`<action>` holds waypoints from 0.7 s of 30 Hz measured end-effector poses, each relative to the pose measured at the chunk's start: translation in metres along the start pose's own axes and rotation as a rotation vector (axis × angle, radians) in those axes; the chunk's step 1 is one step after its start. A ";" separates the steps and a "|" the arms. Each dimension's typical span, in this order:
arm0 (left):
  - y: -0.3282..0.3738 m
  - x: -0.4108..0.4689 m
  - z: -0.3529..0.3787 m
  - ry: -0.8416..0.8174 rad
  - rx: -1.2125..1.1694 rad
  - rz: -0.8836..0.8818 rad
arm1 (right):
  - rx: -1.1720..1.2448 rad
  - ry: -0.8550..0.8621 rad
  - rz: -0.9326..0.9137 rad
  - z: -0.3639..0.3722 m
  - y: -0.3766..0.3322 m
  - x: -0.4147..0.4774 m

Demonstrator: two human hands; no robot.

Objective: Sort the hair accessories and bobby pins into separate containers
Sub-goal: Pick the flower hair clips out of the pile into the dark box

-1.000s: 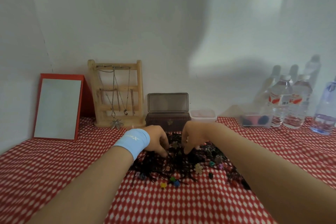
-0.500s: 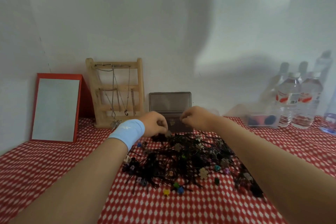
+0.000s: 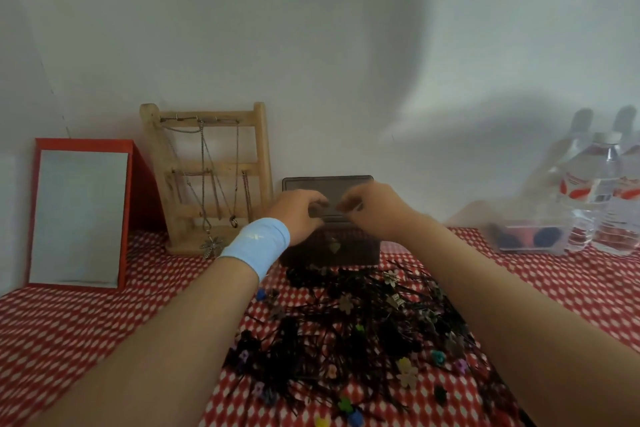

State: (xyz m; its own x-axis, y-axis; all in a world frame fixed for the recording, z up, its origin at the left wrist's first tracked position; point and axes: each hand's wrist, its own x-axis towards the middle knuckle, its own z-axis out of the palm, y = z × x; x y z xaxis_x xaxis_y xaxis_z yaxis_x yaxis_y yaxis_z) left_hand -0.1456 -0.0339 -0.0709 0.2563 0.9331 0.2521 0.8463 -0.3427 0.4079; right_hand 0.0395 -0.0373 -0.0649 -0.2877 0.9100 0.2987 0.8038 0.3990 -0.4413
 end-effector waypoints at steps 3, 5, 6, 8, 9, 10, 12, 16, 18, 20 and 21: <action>-0.002 -0.015 0.000 -0.016 0.027 0.045 | 0.054 -0.258 -0.049 0.000 -0.006 -0.011; -0.003 -0.029 0.002 -0.062 0.036 0.060 | 0.030 -0.453 -0.075 0.005 -0.008 -0.019; -0.003 -0.035 0.003 -0.089 0.056 0.069 | 0.009 -0.532 -0.080 0.008 -0.009 -0.022; -0.002 -0.044 0.009 -0.132 0.139 0.089 | -0.036 -0.650 -0.079 0.016 -0.009 -0.028; -0.002 -0.046 0.013 -0.146 0.184 0.093 | -0.061 -0.686 -0.081 0.020 -0.009 -0.029; -0.002 -0.047 0.016 -0.160 0.216 0.089 | -0.080 -0.709 -0.084 0.022 -0.008 -0.030; -0.002 -0.046 0.020 -0.189 0.267 0.053 | -0.077 -0.727 -0.077 0.023 -0.007 -0.031; -0.002 -0.040 0.019 -0.240 0.313 0.008 | 0.026 -0.627 -0.058 0.005 -0.010 -0.029; -0.001 -0.040 0.015 -0.260 0.317 -0.009 | 0.075 -0.533 -0.044 -0.002 -0.010 -0.027; -0.003 -0.041 0.013 -0.294 0.315 -0.023 | 0.112 -0.400 -0.038 0.000 -0.010 -0.025; -0.005 -0.042 0.011 -0.308 0.318 -0.024 | 0.119 -0.316 -0.046 0.004 -0.010 -0.023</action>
State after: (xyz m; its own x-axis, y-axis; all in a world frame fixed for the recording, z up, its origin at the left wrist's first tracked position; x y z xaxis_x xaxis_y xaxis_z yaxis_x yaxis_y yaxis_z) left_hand -0.1554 -0.0699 -0.0935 0.3213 0.9458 -0.0471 0.9430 -0.3150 0.1076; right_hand 0.0362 -0.0620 -0.0707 -0.4848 0.8731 0.0518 0.7251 0.4343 -0.5345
